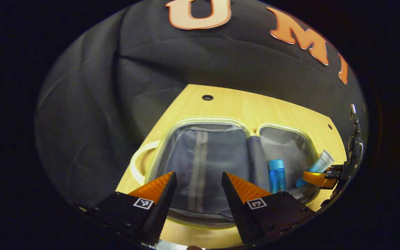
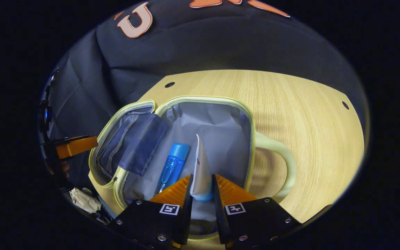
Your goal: First open the suitcase, pack the skin care products into it, and then close the suitcase.
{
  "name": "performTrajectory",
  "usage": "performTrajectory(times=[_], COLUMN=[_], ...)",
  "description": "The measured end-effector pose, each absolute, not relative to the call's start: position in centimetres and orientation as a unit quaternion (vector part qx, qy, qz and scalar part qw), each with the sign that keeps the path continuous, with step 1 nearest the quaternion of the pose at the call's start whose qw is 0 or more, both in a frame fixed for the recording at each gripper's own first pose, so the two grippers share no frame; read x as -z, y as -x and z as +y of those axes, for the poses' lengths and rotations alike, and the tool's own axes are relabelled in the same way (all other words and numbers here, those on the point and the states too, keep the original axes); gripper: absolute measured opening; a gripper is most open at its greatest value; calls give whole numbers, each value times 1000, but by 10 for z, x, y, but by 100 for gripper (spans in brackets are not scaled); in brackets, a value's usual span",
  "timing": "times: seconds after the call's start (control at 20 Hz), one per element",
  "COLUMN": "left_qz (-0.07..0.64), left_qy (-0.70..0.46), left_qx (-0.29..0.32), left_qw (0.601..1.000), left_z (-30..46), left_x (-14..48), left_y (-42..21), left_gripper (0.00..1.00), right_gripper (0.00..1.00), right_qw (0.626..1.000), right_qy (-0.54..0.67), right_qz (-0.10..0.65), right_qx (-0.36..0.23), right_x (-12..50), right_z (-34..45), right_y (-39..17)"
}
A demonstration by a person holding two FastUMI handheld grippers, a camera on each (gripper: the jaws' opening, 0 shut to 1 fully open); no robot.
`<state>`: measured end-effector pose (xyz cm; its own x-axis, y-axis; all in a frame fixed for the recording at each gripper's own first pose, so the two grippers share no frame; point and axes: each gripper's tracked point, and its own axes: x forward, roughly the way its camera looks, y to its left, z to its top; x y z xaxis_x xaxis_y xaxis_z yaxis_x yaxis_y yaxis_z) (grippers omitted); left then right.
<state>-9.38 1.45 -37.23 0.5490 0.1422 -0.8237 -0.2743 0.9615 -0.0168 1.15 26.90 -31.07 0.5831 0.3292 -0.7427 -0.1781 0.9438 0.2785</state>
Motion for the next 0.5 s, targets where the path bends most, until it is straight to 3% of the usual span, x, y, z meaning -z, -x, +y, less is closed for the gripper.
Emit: performTrajectory(times=[0.25,0.3,0.35,0.5], left_qz=[458,459,459,457], left_qy=[98,102,106,117], left_qx=[-191,-204,-213,-229], left_qw=[862,859,856,851], left_z=[86,99,109,128], left_x=[381,384,387,398], left_y=[109,113,115,117], left_gripper=[82,82,82,82], right_gripper=[34,29,34,34], right_qw=[873,872,870,864], right_qy=[-92,-98,-104,-117], right_qz=[459,462,465,476], right_qx=[-135,-128,-125,-119], right_x=[319,320,320,321], right_z=[278,279,278,276], right_y=[-24,-26,-27,-28])
